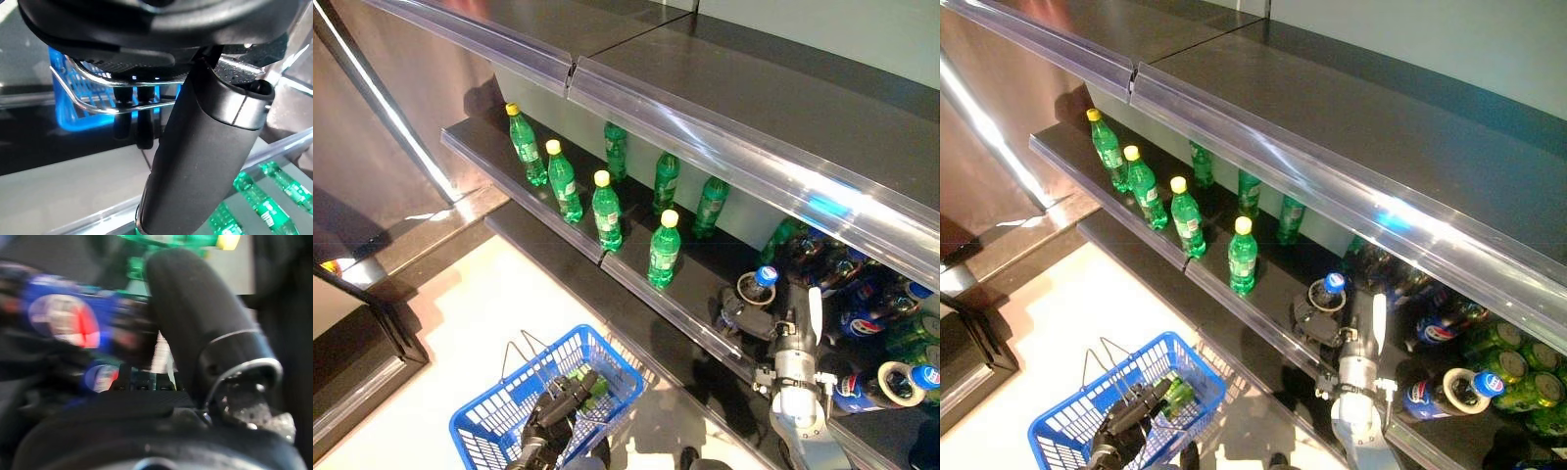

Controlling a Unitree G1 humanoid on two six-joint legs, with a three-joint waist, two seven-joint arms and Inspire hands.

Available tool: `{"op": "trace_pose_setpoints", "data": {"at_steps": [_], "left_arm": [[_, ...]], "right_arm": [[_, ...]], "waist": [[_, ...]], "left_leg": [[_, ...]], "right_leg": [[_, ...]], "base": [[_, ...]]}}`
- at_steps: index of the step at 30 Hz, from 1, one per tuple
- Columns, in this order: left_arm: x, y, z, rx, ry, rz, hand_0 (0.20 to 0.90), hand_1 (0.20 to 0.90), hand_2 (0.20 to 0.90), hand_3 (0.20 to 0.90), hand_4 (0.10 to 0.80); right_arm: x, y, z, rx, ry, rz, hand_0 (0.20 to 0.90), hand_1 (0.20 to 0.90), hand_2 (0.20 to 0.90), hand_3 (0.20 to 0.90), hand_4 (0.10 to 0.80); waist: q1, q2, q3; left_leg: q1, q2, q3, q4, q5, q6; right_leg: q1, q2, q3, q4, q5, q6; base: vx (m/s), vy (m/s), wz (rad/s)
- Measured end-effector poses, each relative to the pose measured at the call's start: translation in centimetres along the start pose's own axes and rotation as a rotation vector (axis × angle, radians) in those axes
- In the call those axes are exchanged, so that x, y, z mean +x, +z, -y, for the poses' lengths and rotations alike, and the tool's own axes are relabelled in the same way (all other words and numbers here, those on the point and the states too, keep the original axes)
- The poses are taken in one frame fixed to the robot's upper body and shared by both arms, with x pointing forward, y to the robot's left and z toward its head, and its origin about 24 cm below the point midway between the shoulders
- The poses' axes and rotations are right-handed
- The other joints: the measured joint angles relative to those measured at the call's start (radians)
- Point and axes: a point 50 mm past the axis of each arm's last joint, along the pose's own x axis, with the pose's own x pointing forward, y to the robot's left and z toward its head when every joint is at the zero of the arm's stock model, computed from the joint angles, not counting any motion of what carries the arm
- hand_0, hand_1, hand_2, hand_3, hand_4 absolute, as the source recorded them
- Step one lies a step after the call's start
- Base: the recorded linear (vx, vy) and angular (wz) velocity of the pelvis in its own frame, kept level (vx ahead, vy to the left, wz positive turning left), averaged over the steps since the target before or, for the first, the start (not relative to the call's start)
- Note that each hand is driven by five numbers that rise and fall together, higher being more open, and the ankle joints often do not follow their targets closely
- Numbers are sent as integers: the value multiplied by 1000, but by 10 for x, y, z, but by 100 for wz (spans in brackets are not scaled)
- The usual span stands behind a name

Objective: Pick up the drink and place into the basket.

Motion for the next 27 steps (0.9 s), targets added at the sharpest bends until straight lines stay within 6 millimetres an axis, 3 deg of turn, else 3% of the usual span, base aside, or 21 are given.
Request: {"op": "trace_pose_setpoints", "data": {"at_steps": [5,27], "left_arm": [[0,0,0,-1,-1,-4,300,300,300,200,100],[2,1,2,6,-9,-6,300,300,300,200,100]], "right_arm": [[-6,-10,0,-21,9,-53,900,900,900,900,800],[-1,-13,-5,-22,51,-62,900,900,900,900,800]], "waist": [[-1,1,1],[3,7,4]], "left_leg": [[0,0,-1,0,0,0],[-17,-3,-19,17,-1,2]], "right_leg": [[0,-1,0,2,-1,0],[0,-4,-24,4,-2,0]], "base": [[0,0,0],[2,-1,1]]}}
